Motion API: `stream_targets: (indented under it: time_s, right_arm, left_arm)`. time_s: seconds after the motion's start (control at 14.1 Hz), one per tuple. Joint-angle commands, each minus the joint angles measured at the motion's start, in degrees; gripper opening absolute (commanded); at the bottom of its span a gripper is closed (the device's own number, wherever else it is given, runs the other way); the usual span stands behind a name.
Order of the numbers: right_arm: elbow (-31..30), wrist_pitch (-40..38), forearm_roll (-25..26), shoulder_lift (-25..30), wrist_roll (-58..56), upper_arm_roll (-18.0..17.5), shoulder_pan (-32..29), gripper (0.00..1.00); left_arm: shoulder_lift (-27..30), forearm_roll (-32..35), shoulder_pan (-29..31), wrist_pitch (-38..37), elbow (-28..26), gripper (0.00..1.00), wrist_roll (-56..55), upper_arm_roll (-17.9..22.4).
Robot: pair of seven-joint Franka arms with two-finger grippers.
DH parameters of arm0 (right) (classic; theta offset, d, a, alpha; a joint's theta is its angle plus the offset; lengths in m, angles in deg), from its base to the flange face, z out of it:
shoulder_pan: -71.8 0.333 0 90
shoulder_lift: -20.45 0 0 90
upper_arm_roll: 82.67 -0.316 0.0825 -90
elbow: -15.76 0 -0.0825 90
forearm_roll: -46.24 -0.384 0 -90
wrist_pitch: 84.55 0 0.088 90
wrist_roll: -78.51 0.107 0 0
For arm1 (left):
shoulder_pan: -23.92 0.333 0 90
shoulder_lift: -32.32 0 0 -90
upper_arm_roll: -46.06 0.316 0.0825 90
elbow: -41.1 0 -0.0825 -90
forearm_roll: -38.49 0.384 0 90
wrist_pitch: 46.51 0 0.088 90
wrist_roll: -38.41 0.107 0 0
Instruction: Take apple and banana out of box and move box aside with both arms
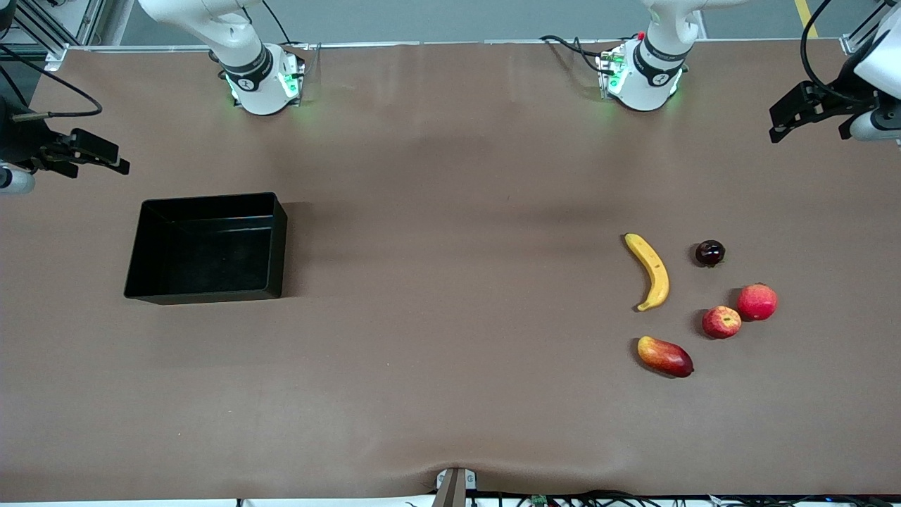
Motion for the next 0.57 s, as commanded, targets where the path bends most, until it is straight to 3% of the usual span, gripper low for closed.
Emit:
stream_targets:
  time_s: [0.0,0.21,0.5]
  right_arm:
    - [0.2,0.5,-1.1,0.1,0.4,-6.6,-6.8,1.0]
    - [2.6,0.3,-1.1,-1.6,0.4,-9.7,-9.6,1.0]
    - [4.5,-0.2,-1.0,-2.5,0.4,-10.1,-9.5,1.0]
  left_arm:
    - [0.9,-1.1,-0.1,0.6,-0.2,1.0,-0.3,0.1]
    - [-2.0,-1.1,0.3,0.5,3.7,1.0,-1.9,0.1]
    - [-3.5,-1.0,0.3,0.5,6.3,1.0,-4.1,0.6]
